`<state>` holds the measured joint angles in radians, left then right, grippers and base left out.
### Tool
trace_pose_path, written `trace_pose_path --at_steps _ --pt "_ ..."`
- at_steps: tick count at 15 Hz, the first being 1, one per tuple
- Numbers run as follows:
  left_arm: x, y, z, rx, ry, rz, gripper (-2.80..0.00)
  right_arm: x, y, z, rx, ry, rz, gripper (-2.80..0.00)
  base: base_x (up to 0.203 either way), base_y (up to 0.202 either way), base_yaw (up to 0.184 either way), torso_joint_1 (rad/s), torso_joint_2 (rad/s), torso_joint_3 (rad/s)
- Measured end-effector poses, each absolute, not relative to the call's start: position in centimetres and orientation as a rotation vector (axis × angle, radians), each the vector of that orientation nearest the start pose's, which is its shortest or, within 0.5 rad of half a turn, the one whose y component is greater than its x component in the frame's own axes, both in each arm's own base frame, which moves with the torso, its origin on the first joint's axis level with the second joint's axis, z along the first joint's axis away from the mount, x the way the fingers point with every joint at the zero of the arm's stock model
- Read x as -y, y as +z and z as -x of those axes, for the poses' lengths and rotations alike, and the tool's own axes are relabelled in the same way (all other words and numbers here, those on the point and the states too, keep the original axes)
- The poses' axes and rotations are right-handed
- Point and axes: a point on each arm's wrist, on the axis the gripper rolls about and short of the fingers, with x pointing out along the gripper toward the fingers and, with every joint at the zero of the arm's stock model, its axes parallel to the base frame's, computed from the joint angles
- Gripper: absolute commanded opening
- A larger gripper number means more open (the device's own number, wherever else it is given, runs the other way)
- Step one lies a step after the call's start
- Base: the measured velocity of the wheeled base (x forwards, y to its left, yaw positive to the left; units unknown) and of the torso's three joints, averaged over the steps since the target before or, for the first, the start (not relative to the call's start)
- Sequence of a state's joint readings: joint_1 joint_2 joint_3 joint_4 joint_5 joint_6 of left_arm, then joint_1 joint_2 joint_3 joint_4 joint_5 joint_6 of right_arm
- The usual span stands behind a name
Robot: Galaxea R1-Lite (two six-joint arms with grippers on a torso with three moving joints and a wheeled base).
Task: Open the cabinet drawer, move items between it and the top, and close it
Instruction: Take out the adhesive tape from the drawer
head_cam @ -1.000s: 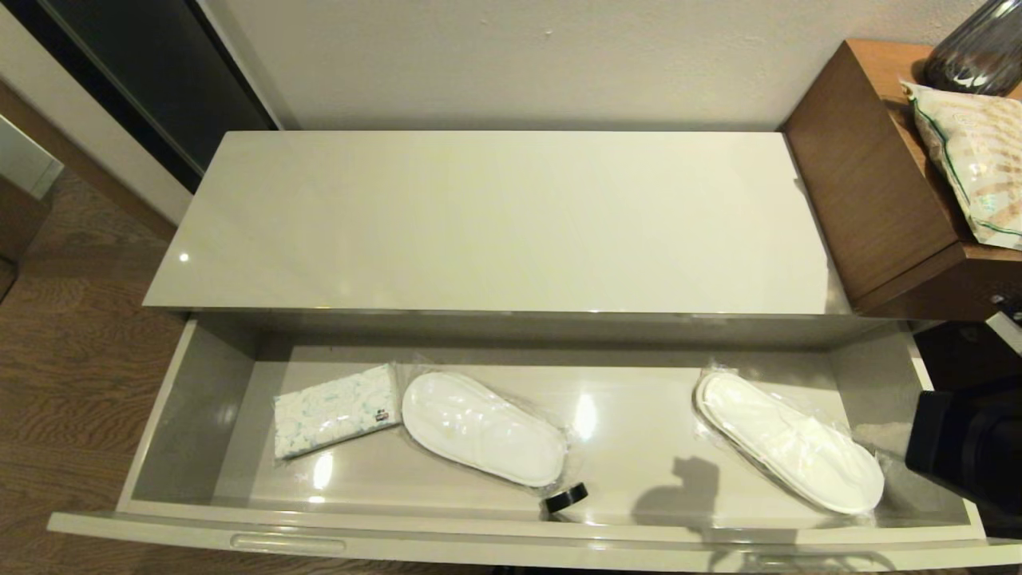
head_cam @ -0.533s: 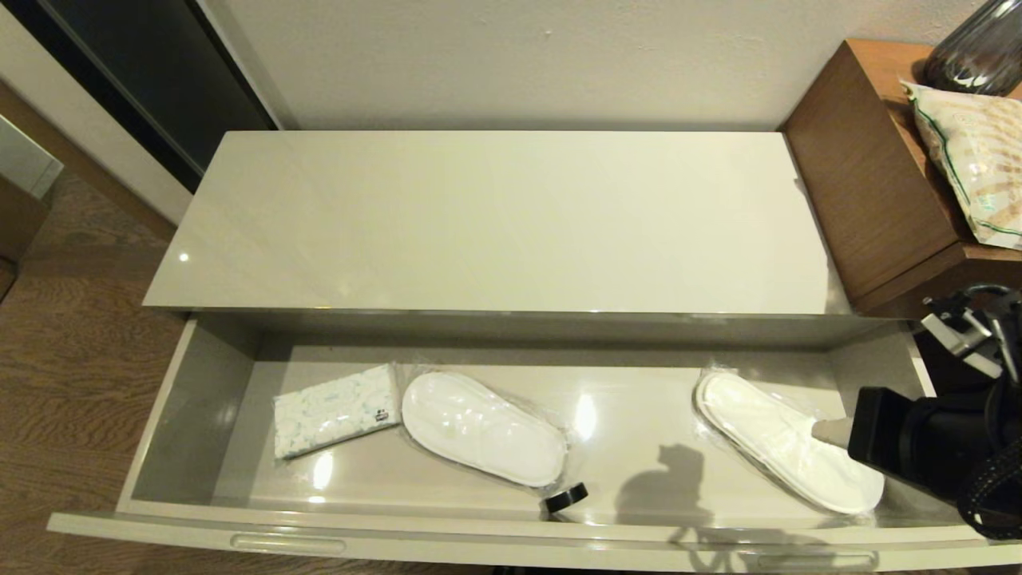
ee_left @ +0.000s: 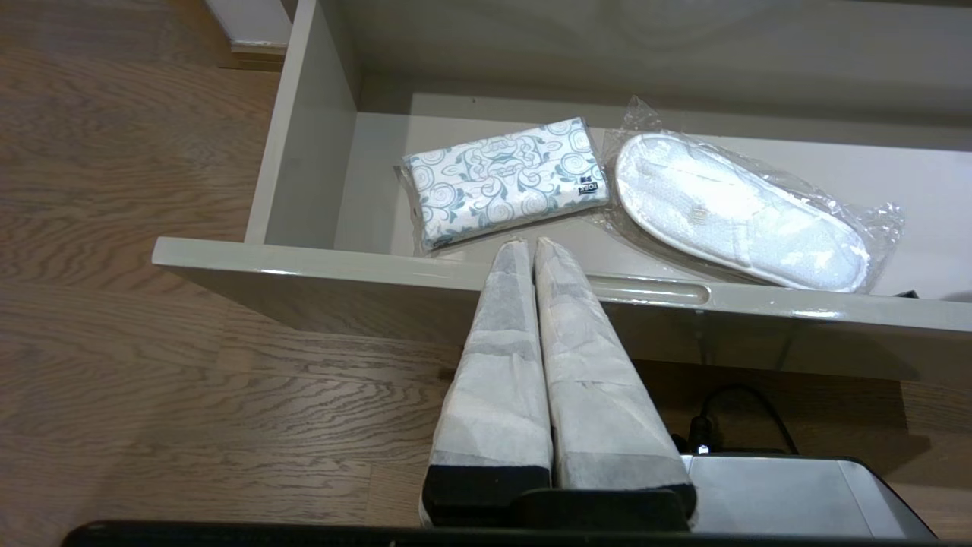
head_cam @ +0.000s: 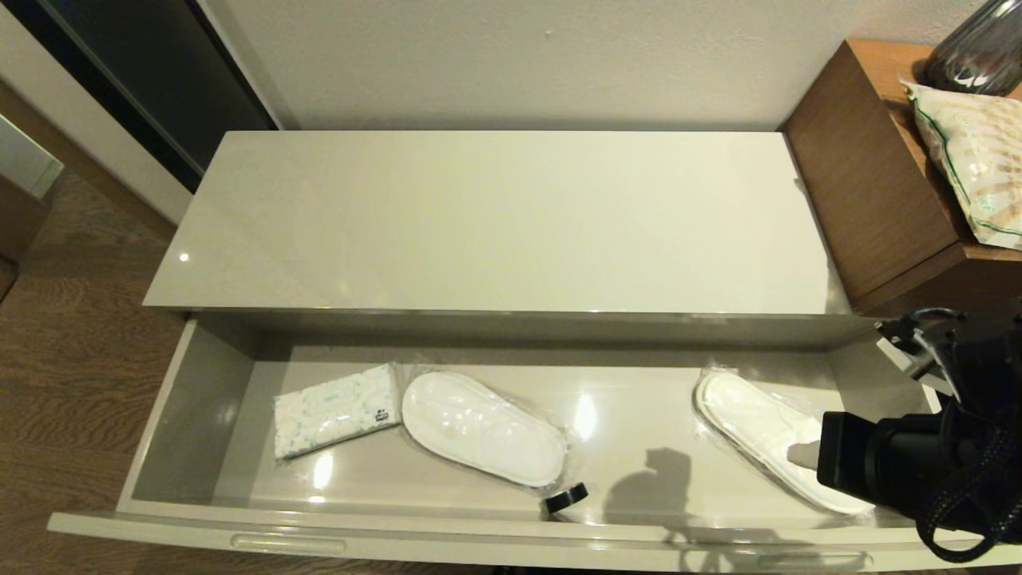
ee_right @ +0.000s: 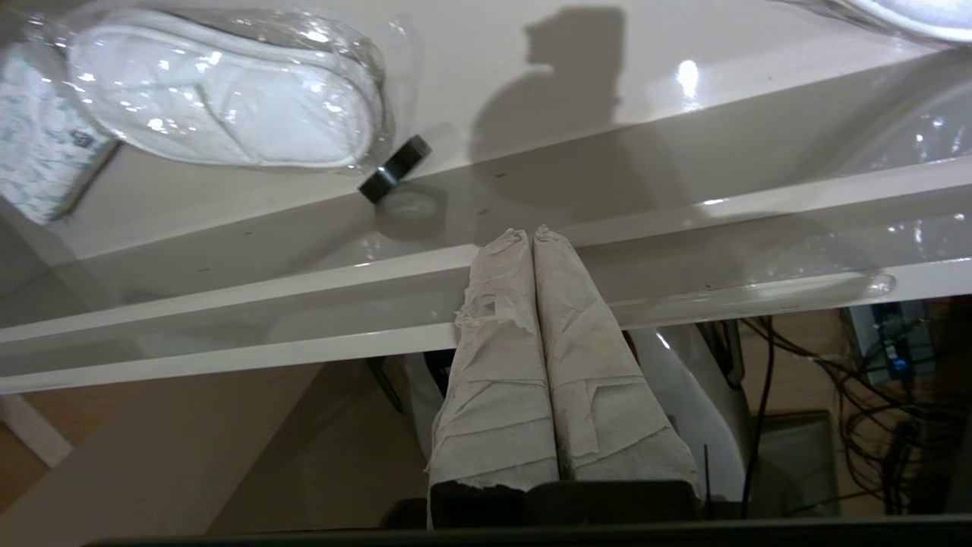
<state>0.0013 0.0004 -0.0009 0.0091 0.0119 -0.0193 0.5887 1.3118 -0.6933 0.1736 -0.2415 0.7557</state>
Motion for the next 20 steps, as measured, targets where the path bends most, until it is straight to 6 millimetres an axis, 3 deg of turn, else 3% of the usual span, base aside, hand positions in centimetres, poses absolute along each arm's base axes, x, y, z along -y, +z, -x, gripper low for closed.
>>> trace_pose_path --at_steps 16,20 --pt "0.0 7.5 2.3 -0.009 0.013 0.020 -2.80 -10.3 16.7 -16.0 -0.835 0.021 -0.369 -2.80 0.000 0.000 0.000 0.000 0.00 0.000" --pt "0.0 7.5 2.3 -0.009 0.013 0.020 -2.80 -10.5 14.6 -16.7 -0.837 -0.001 -0.378 -2.80 0.000 0.000 0.000 0.000 0.00 0.000"
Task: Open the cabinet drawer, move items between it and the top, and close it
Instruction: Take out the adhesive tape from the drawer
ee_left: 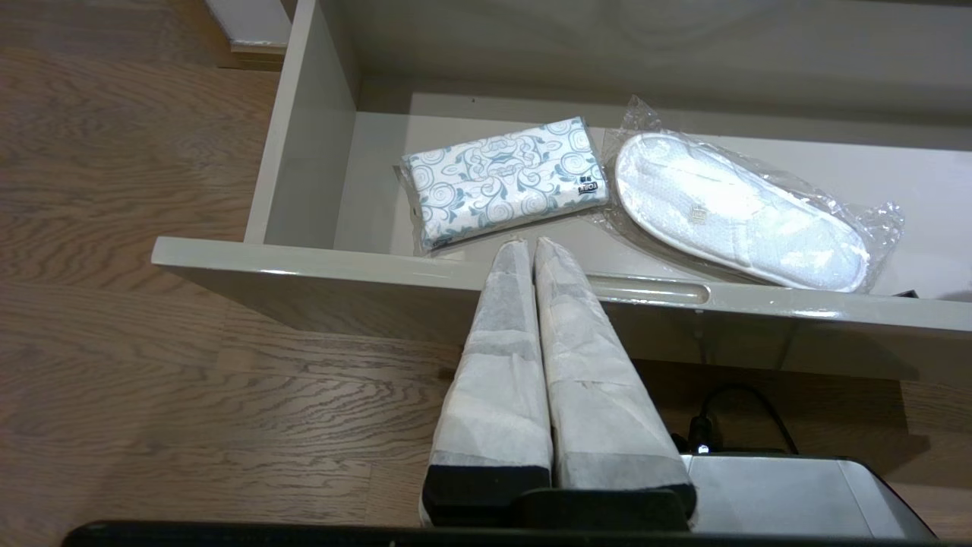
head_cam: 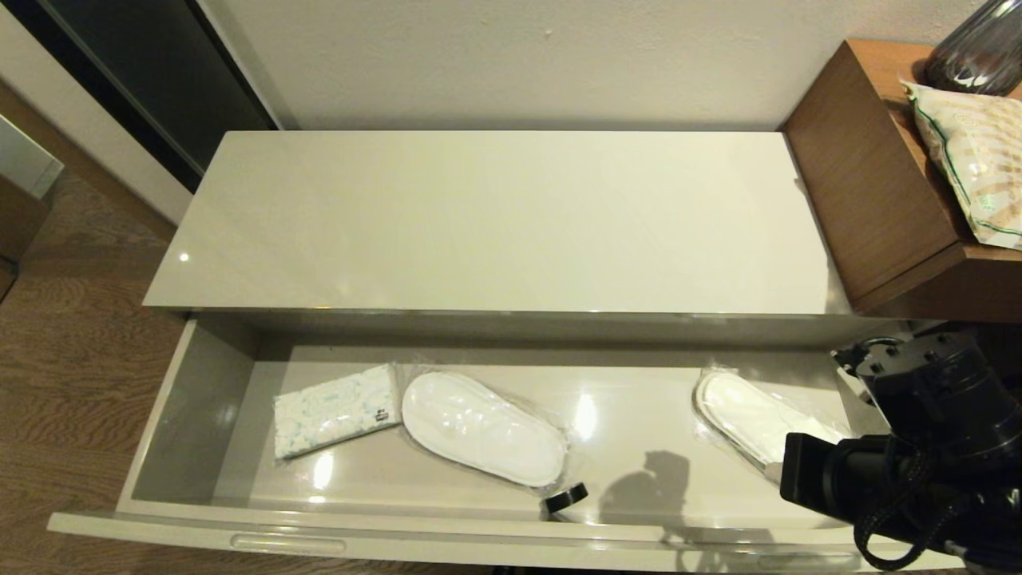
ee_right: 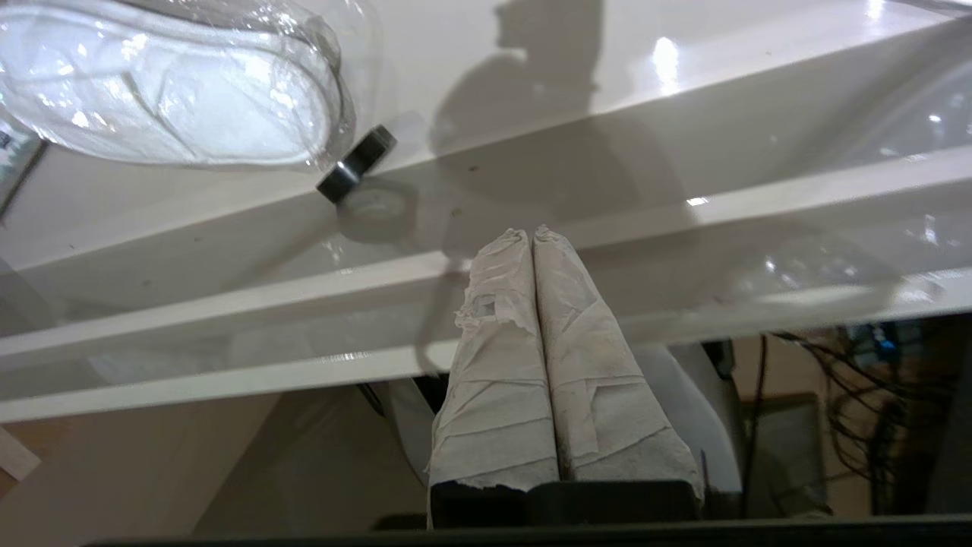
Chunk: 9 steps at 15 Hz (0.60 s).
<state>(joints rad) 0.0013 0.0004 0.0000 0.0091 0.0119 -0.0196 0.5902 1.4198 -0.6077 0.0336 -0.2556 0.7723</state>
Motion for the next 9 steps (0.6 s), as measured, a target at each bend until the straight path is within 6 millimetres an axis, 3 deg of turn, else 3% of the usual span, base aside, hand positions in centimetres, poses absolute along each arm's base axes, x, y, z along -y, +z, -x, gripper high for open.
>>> trace_pose_path --at_steps 9 --pt "0.0 7.5 2.3 -0.009 0.013 0.019 -2.80 -11.4 13.4 -18.1 -0.850 0.024 -0.334 -2.80 0.000 0.000 0.000 0.000 0.00 0.000"
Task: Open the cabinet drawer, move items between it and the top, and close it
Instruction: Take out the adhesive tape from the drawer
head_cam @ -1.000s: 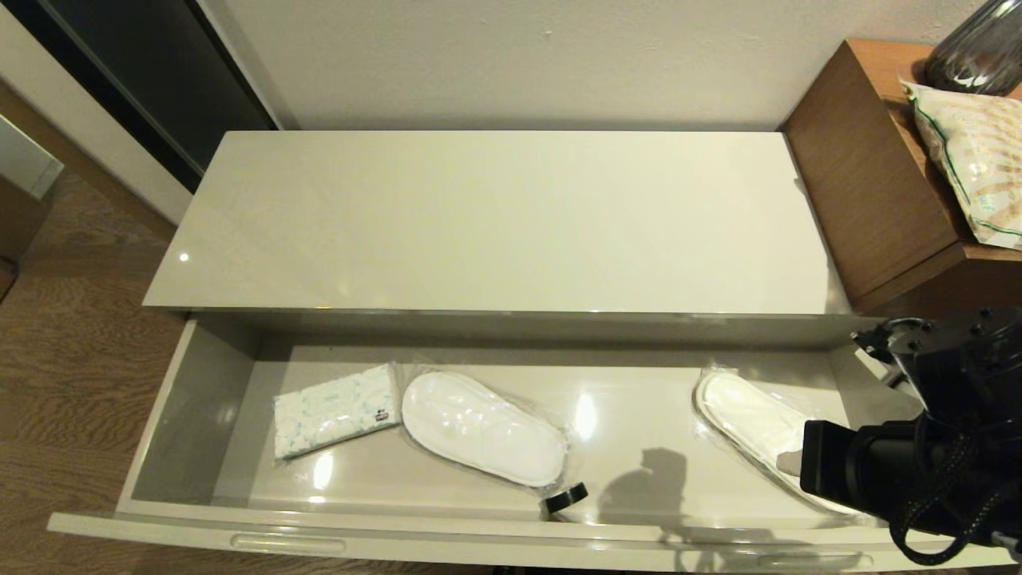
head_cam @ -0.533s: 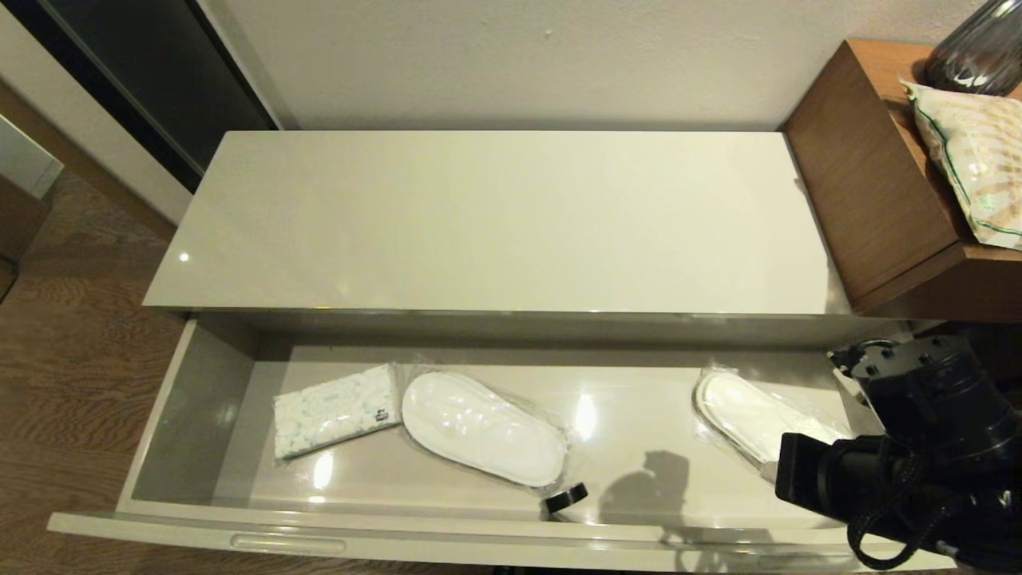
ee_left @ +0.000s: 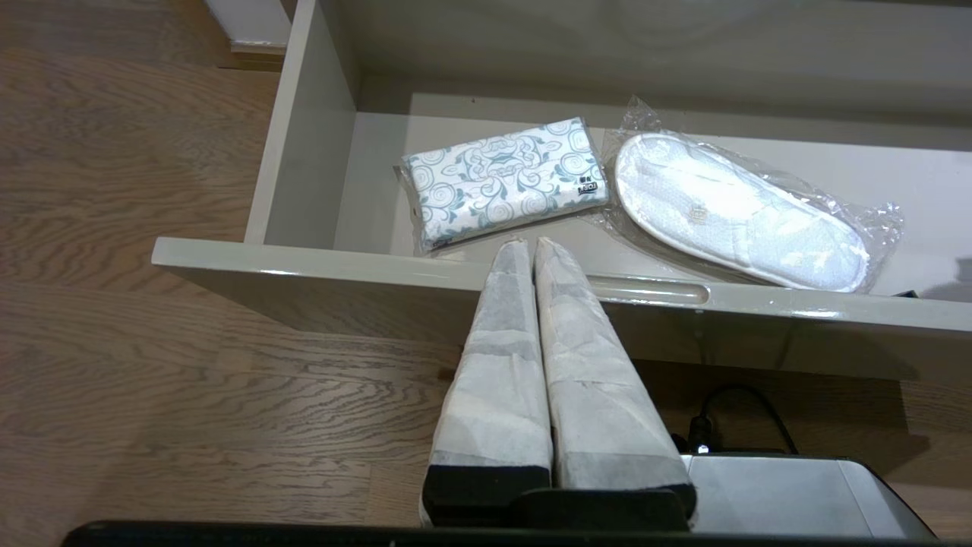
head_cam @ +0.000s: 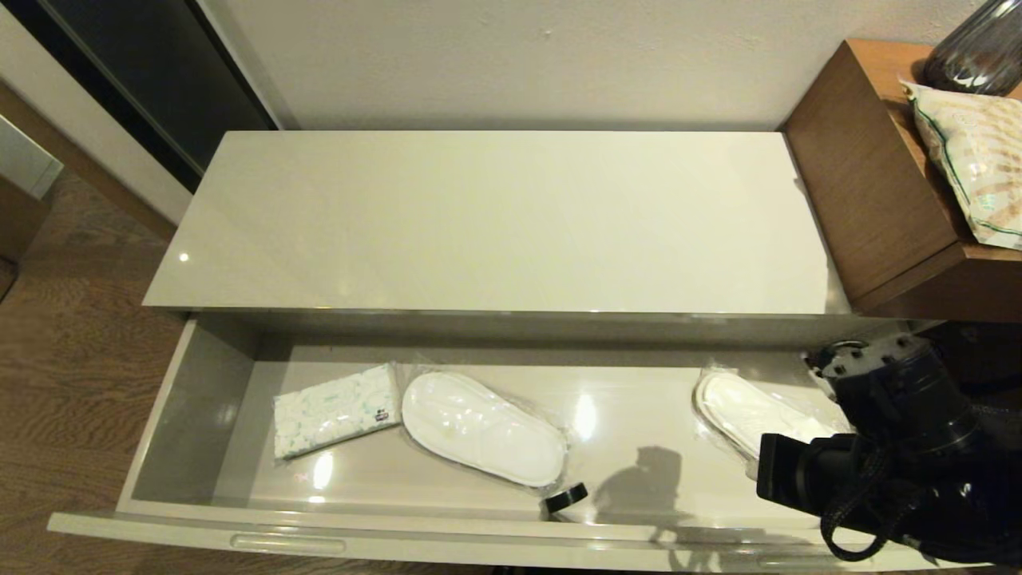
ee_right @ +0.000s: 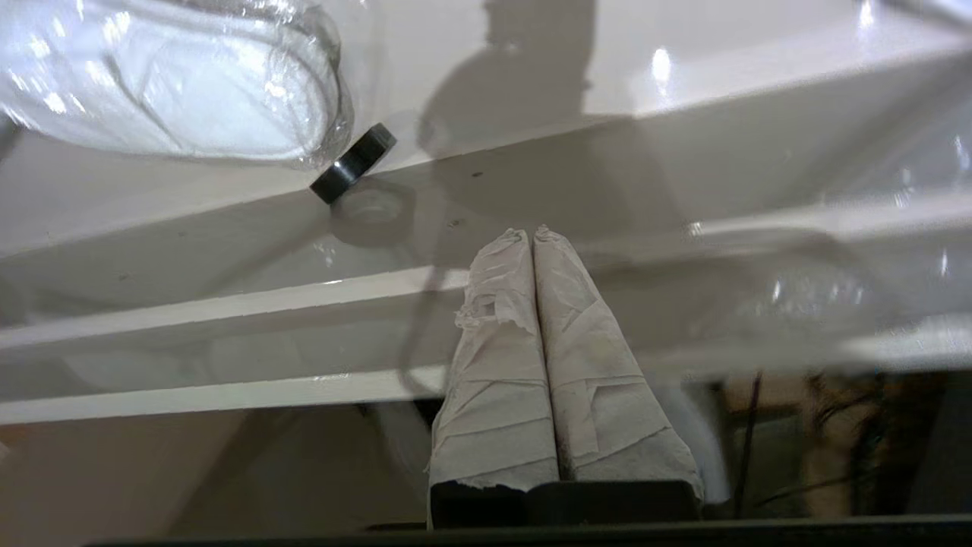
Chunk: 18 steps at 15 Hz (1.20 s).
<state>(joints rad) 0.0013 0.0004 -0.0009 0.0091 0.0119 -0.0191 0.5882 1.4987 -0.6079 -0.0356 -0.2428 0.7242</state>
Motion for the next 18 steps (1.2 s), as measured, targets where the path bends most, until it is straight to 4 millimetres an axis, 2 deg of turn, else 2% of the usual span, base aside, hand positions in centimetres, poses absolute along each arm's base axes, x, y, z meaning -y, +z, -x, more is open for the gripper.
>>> trace_pose_path --at_steps 2,6,9,13,15,18 --pt "0.0 7.5 2.3 -0.009 0.013 0.019 -2.80 -12.0 12.4 -19.7 -0.824 0.057 -0.252 -2.80 0.000 0.000 0.000 0.000 0.00 0.000" --pt "0.0 7.5 2.3 -0.009 0.013 0.020 -2.80 -12.5 10.0 -24.7 -0.743 0.068 -0.195 -2.80 0.000 0.000 0.000 0.000 0.00 0.000" --pt "0.0 7.5 2.3 -0.009 0.013 0.020 -2.80 -14.8 8.5 -27.5 -0.716 0.021 -0.112 -2.80 0.000 0.000 0.000 0.000 0.00 0.000" --pt "0.0 7.5 2.3 -0.009 0.013 0.019 -2.80 -20.0 8.0 -26.6 -0.676 0.086 0.052 -2.80 0.000 0.000 0.000 0.000 0.00 0.000" --pt "0.0 7.5 2.3 -0.008 0.013 0.019 -2.80 -21.2 8.5 -26.2 -0.690 0.101 0.091 -2.80 0.000 0.000 0.000 0.000 0.00 0.000" --pt "0.0 7.5 2.3 -0.009 0.013 0.019 -2.80 -22.4 9.0 -27.0 -0.721 0.102 0.121 -2.80 0.000 0.000 0.000 0.000 0.00 0.000"
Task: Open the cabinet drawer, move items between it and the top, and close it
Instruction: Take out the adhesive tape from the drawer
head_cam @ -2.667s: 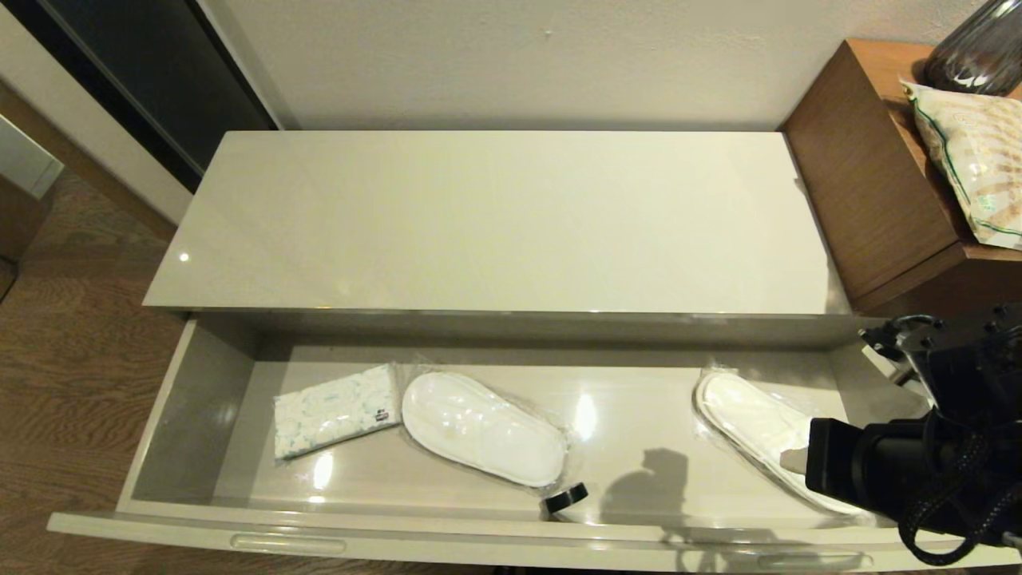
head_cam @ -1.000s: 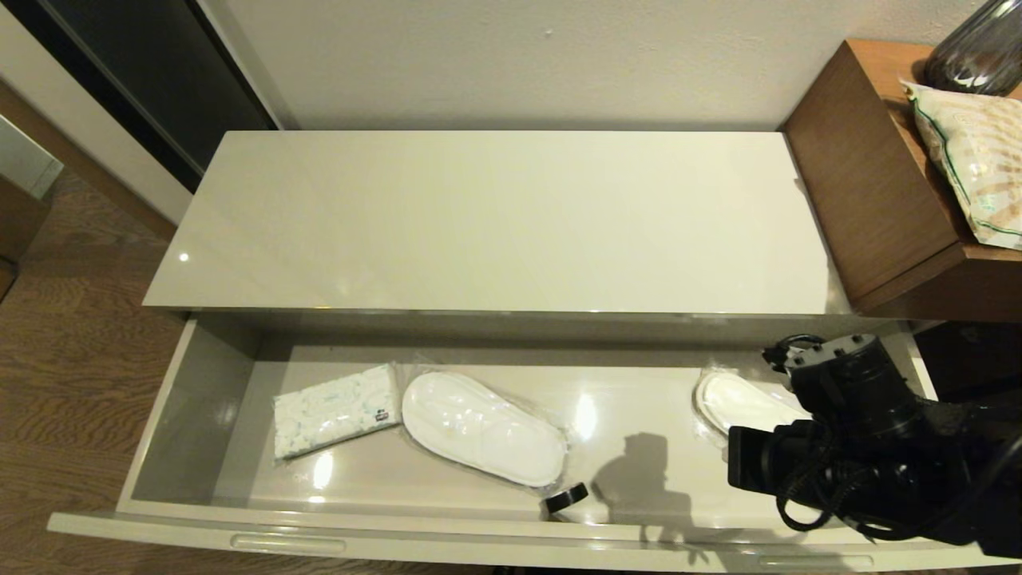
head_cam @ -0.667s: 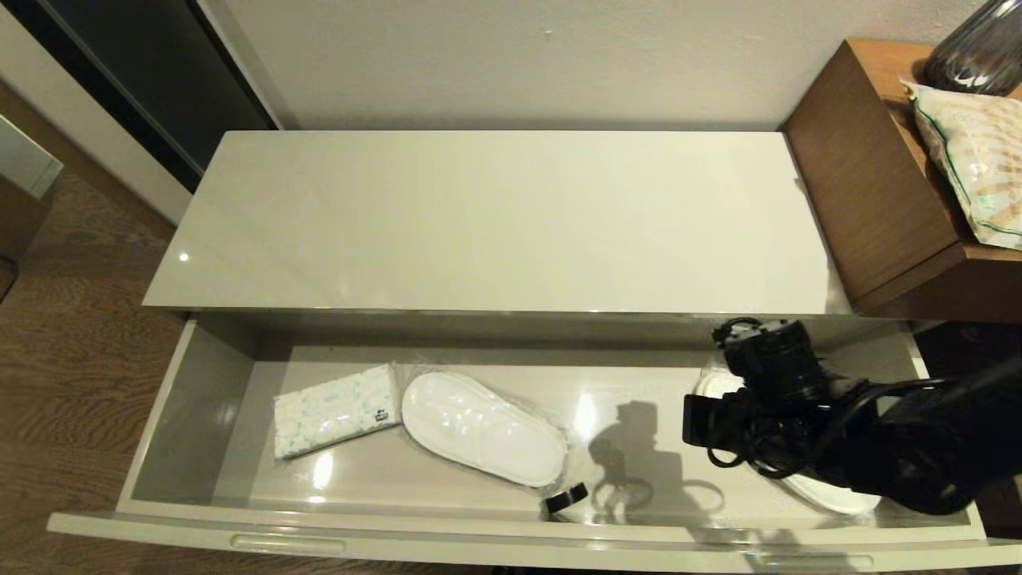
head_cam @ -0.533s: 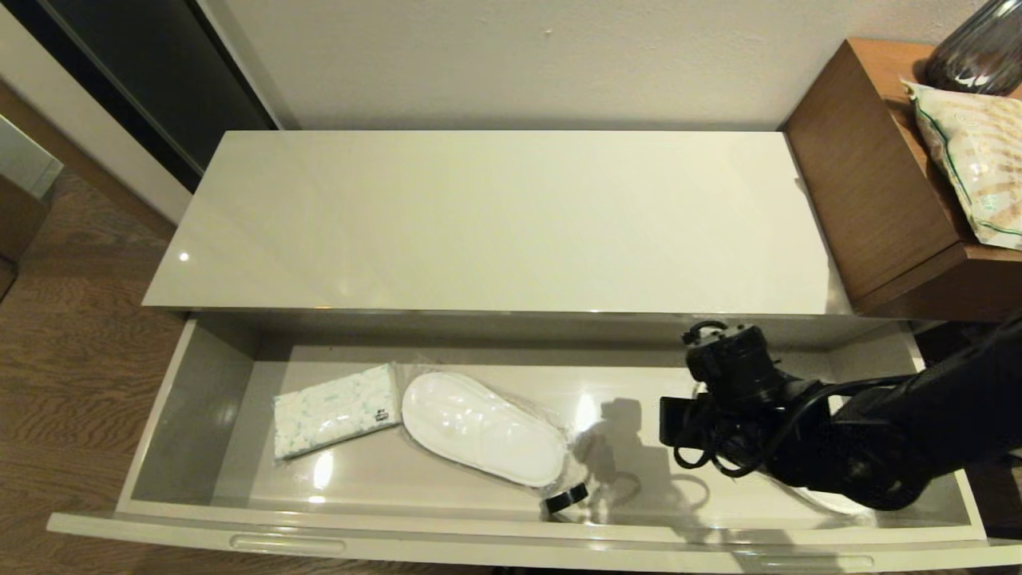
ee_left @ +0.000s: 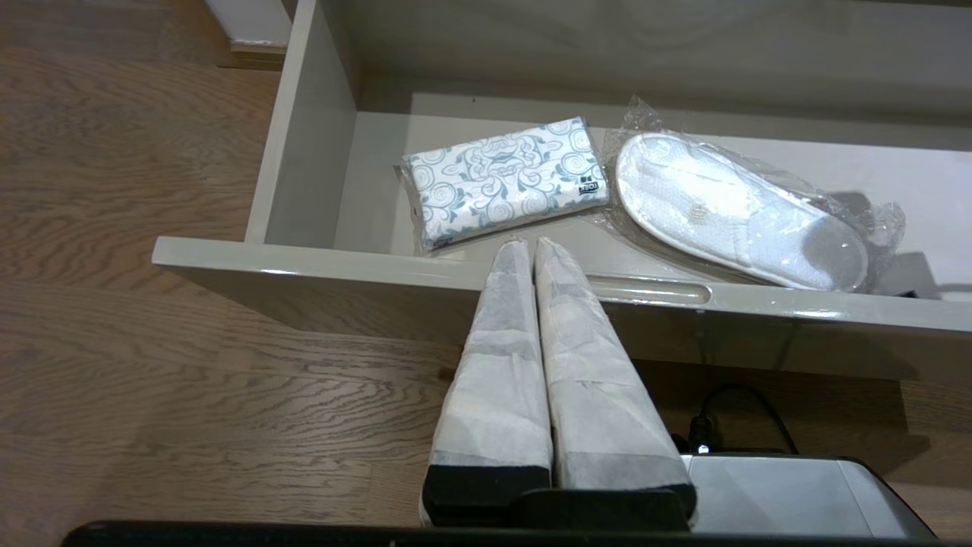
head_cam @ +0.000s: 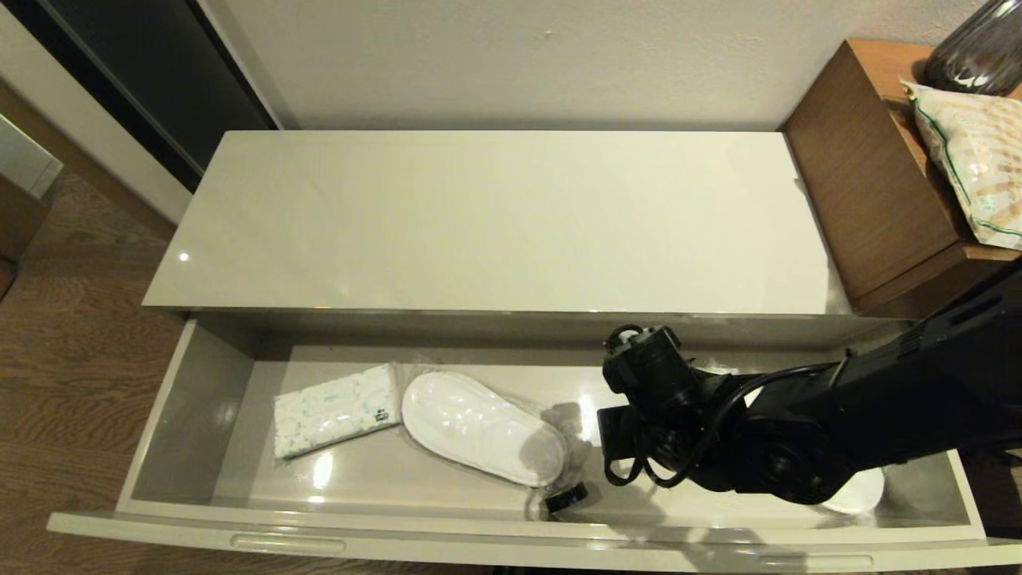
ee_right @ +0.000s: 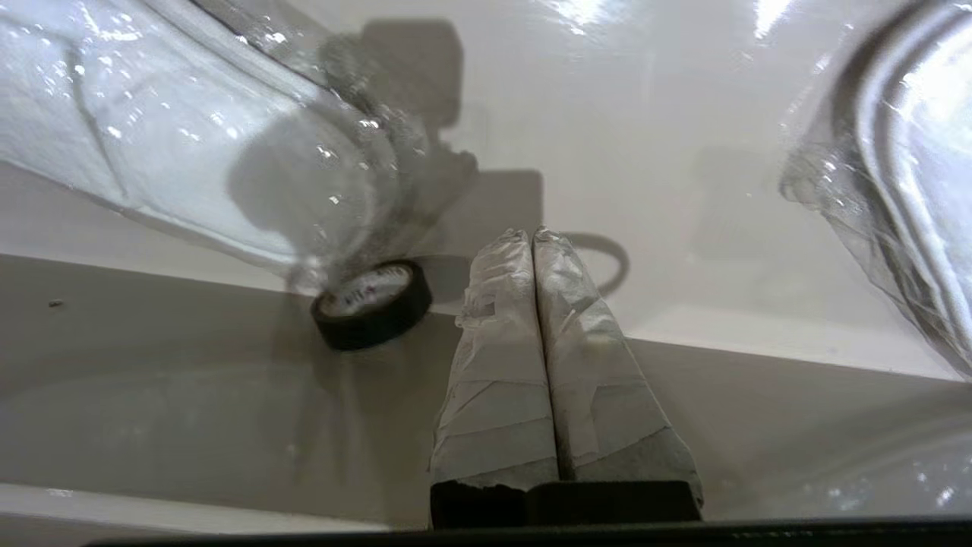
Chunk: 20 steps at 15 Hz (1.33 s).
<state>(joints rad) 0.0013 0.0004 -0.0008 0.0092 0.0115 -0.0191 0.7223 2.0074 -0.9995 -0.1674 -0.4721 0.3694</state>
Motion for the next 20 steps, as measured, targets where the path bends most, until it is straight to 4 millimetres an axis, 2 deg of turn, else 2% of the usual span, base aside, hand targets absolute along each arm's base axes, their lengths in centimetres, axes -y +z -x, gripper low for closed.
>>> trace_pose_path --at_steps 2,5,13,20 --pt "0.0 7.5 2.3 -0.009 0.013 0.019 -2.80 -23.4 8.8 -27.8 -0.721 0.109 0.127 -2.80 0.000 0.000 0.000 0.000 0.00 0.000" --pt "0.0 7.5 2.3 -0.009 0.013 0.019 -2.80 -25.2 6.9 -27.7 -0.749 0.135 0.158 -2.80 0.000 0.000 0.000 0.000 0.00 0.000" --pt "0.0 7.5 2.3 -0.009 0.013 0.020 -2.80 -26.3 1.9 -28.5 -0.833 0.092 0.164 -2.80 0.000 0.000 0.000 0.000 0.00 0.000" --pt "0.0 7.5 2.3 -0.009 0.013 0.019 -2.80 -27.9 -0.4 -31.2 -0.781 0.097 0.133 -2.80 0.000 0.000 0.000 0.000 0.00 0.000"
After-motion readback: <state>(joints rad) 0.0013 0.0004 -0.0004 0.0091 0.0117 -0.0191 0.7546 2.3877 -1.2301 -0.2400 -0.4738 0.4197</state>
